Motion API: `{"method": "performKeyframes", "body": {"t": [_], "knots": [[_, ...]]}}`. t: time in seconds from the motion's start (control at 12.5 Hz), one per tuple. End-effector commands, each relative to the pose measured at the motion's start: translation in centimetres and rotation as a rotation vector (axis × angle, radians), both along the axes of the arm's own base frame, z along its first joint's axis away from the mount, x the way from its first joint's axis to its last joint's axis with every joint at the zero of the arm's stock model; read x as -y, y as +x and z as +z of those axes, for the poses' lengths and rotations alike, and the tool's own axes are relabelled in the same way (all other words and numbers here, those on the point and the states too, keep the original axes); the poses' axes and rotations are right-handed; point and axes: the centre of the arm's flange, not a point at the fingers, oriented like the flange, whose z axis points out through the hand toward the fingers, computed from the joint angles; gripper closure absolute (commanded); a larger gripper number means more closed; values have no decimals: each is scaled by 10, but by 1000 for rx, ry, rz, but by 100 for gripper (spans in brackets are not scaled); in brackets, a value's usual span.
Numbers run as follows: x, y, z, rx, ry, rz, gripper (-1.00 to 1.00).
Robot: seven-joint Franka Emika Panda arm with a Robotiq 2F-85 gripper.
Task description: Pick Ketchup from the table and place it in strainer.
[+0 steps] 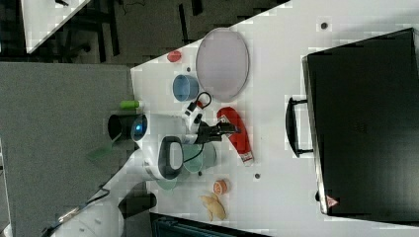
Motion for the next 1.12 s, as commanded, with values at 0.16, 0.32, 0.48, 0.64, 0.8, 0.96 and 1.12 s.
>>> {"method": "performKeyframes", "body": {"t": [0.16, 0.32, 0.48, 0.64, 0.8, 0.96, 1.12], "knots": [[-4, 5, -21, 61, 15, 45, -100], [-6, 2, -29, 45, 17, 42, -69], [-6, 7, -21, 62, 16, 43, -21], [-6, 11, -7, 89, 13, 42, -21], [-4, 21, 27, 134, 2, 31, -21], [-6, 28, 82, 150, -13, 43, -21], [-17, 26, 145, 131, -31, 69, -21]]}}
